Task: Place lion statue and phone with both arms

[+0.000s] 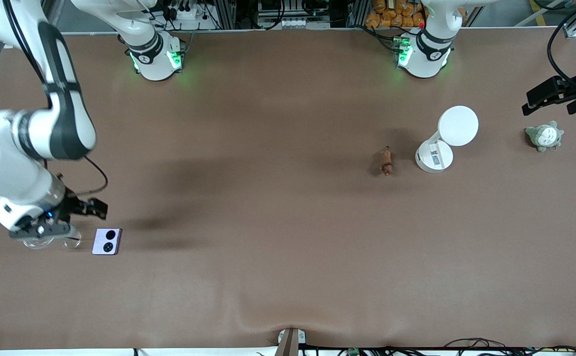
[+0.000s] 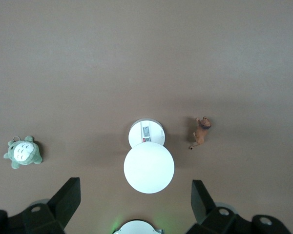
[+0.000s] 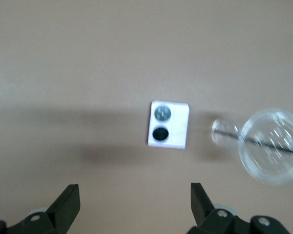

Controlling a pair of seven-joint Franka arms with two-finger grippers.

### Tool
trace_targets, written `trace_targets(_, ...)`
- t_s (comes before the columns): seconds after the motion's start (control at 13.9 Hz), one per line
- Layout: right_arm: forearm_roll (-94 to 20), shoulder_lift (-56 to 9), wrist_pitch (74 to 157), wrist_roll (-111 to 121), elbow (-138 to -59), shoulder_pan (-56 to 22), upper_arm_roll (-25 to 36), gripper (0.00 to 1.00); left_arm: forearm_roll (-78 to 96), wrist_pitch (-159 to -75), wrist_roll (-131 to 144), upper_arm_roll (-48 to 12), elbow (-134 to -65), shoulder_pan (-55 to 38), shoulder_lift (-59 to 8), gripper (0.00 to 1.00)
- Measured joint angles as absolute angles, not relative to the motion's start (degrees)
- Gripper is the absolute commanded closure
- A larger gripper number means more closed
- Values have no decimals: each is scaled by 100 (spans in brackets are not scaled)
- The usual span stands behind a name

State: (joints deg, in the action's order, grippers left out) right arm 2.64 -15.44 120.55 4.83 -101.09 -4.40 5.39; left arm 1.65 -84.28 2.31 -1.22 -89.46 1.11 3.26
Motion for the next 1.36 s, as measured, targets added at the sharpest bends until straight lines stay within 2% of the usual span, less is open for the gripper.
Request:
trace_targets(0.22, 264, -749, 11271, 483, -10159, -385, 590, 0, 165, -8428, 298, -115, -8946, 38, 344, 0)
trace_targets(0.36, 264, -490, 10763, 483, -9986, -265, 610, 0, 165, -8428, 360, -114, -8946, 30, 346, 0)
trace_targets(1.01, -480, -426, 8380, 455, -8619, -130, 622, 0, 165, -8428, 360, -138, -8946, 10, 348, 0)
trace_targets(1.36, -289, 28, 8064, 455, -8537, 49, 624, 0, 164, -8428, 359, -134, -8947, 12, 348, 0)
